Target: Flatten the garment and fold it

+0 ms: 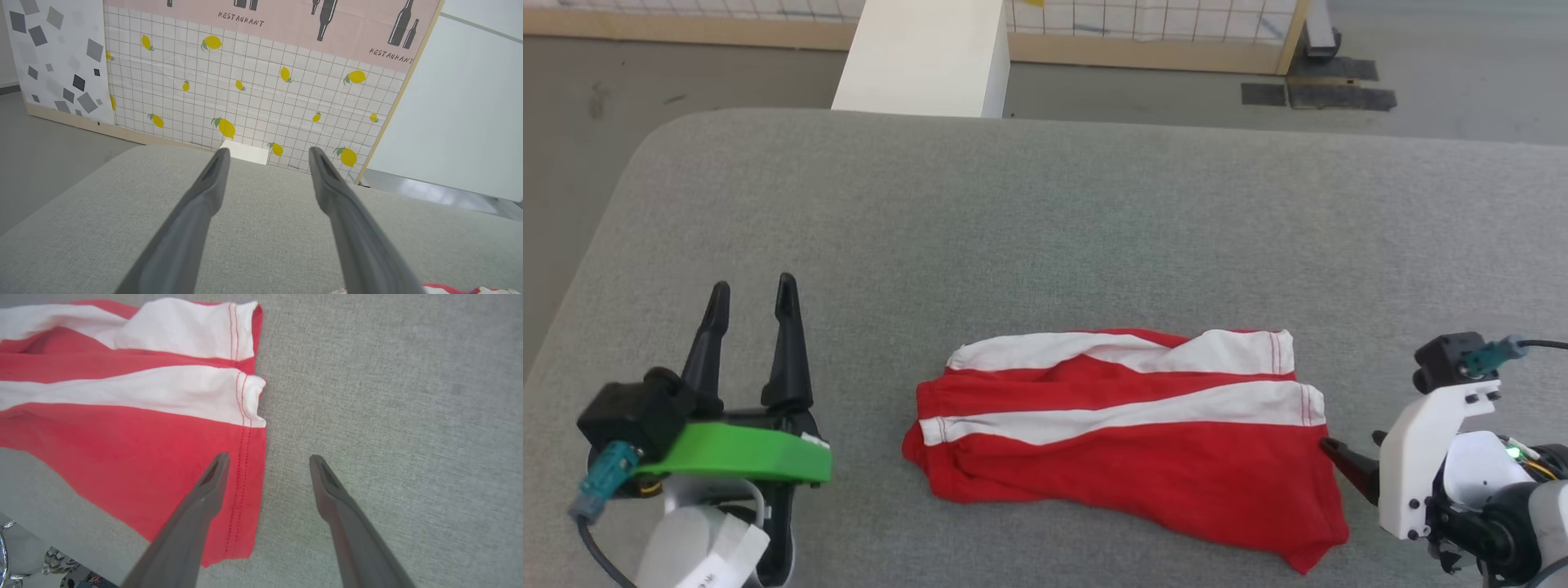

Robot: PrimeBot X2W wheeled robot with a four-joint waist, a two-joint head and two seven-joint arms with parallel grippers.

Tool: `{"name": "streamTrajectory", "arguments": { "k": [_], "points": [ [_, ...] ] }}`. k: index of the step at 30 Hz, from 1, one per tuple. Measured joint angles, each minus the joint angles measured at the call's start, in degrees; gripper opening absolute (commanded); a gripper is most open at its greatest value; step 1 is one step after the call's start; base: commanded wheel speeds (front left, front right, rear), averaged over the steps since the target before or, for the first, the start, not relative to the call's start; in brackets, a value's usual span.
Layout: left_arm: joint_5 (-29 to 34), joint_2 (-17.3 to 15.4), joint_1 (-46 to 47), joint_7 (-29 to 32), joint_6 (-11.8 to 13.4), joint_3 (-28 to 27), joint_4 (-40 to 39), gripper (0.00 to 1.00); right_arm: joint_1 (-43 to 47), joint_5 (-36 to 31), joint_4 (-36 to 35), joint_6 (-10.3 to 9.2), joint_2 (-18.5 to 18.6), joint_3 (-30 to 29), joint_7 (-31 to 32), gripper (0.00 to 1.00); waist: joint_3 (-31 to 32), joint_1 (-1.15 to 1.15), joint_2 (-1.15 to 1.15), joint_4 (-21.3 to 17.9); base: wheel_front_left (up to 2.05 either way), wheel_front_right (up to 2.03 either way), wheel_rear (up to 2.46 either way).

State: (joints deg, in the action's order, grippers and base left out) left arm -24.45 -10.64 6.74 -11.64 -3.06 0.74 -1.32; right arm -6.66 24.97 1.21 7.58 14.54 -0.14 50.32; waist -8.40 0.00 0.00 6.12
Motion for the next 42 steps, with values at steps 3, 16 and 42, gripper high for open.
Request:
{"name": "streamTrajectory", "arguments": {
  "k": [3,16,42],
  "points": [
    [1.3,0.9,-0.5,-2.1,-0.2,-0.1,1.4,1.00,-1.1,0.6,2.8,0.00,0.7,1.8,-0.5,1.00,-0.9,0.00,0.00,0.6,0.00,0.00,0.00],
    [4.5,4.0,-0.9,-2.9,-1.7,-2.4,1.5,1.00,-7.8,3.5,9.1,-0.01,0.8,11.9,-3.4,1.00,-3.7,0.00,0.00,2.5,0.00,0.00,0.00],
    [5.9,6.5,-1.6,-3.1,-3.9,-3.9,2.6,1.00,-8.4,4.8,13.1,0.03,3.8,7.7,-2.0,0.00,-2.3,0.00,0.00,1.4,0.00,0.00,0.00]
  ]
}}
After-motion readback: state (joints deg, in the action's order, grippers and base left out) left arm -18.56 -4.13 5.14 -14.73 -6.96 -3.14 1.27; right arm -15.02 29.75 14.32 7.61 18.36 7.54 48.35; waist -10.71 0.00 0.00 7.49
